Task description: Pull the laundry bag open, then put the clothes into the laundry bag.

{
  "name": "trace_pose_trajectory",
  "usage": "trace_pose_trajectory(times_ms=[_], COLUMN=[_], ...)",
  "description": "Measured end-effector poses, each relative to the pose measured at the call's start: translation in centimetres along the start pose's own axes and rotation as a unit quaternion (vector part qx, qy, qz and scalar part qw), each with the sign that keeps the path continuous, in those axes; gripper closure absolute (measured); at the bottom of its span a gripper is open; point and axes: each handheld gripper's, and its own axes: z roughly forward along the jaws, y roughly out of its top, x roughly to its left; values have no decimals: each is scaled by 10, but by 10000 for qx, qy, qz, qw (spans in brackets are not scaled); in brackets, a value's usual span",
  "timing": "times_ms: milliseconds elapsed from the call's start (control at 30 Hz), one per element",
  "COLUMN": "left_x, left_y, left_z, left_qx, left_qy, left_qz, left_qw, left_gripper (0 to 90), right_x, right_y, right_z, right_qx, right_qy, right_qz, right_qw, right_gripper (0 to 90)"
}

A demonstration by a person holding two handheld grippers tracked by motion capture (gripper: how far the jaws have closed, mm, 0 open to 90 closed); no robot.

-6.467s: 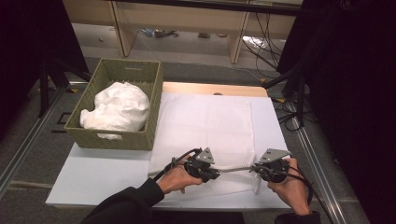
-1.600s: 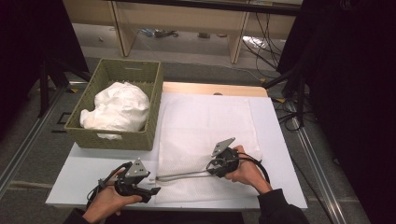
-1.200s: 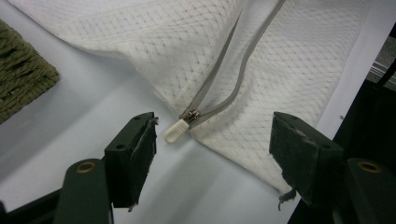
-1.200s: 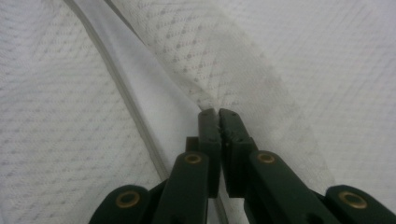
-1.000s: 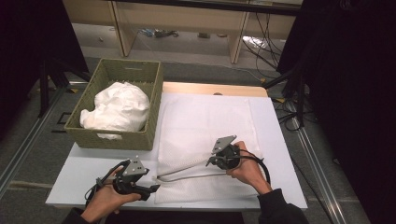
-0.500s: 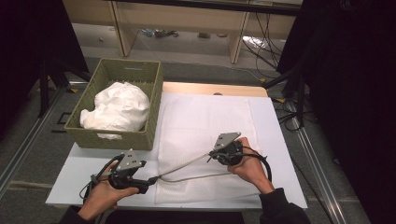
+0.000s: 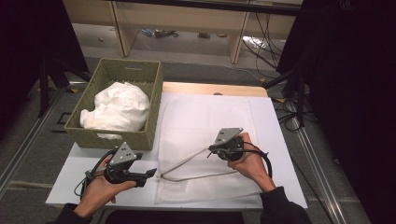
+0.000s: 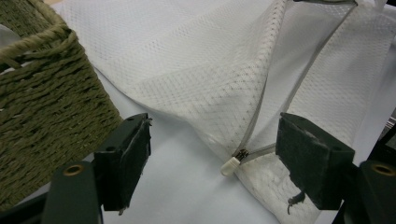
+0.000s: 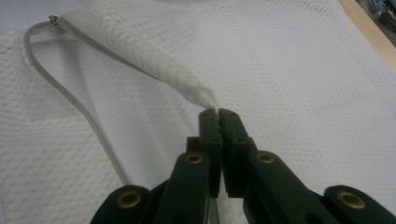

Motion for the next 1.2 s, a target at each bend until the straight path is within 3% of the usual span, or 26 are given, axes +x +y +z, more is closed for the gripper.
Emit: trace_pose_trajectory(times_ms=[100,267,300,433,600,767,833,933,1000,1033,1067,1100,1133,1167,1200], left_x=[0,4,3,4,5,13,25,43,60,73,84,94,104,113,124], left_y=[2,4,4,7,17,29,41,55,65,70,74,77,82,86,90], left_z=[-1,-3,-2,-5,-11,-17,-23,-30,-32,-33,-33,-30,-30,-27,-25], left_qx=[-73,-6,-135,-108,-332,-391,-421,-369,-286,-57,65,28,199,170,300], left_qy=[7,51,40,49,39,91,141,404,637,769,944,1079,1195,1297,1341], left_qz=[-86,-11,-132,-125,-159,-157,-206,-213,-118,57,20,-128,-92,-124,-74], left_qw=[9999,10000,9998,9999,9993,9991,9988,9983,9975,9970,9955,9941,9926,9913,9905], left_gripper=[262,259,259,247,245,240,231,218,216,216,216,211,201,206,215], right_x=[-2,-4,-3,-5,-6,-6,-7,-8,-7,-8,-7,-8,-7,-6,-7], right_y=[2,6,6,7,7,8,9,10,10,10,10,11,11,11,11], right_z=[-1,-6,-6,-9,-10,-11,-12,-11,-11,-10,-9,-9,-9,-9,-9], right_qx=[-31,-79,-84,-112,-106,-132,-142,-128,-92,-109,-104,-108,-118,-106,-126], right_qy=[-42,-87,-82,-122,-135,-106,-117,-166,-139,-103,-100,-82,-54,-72,-115], right_qz=[-59,-53,16,59,33,51,19,-49,51,-81,-5,-85,-93,-59,-154], right_qw=[10000,9999,9999,9998,9998,9998,9998,9998,9998,9999,9999,9999,9999,9999,9997], right_gripper=[894,894,895,894,894,894,894,894,894,894,894,894,894,894,894])
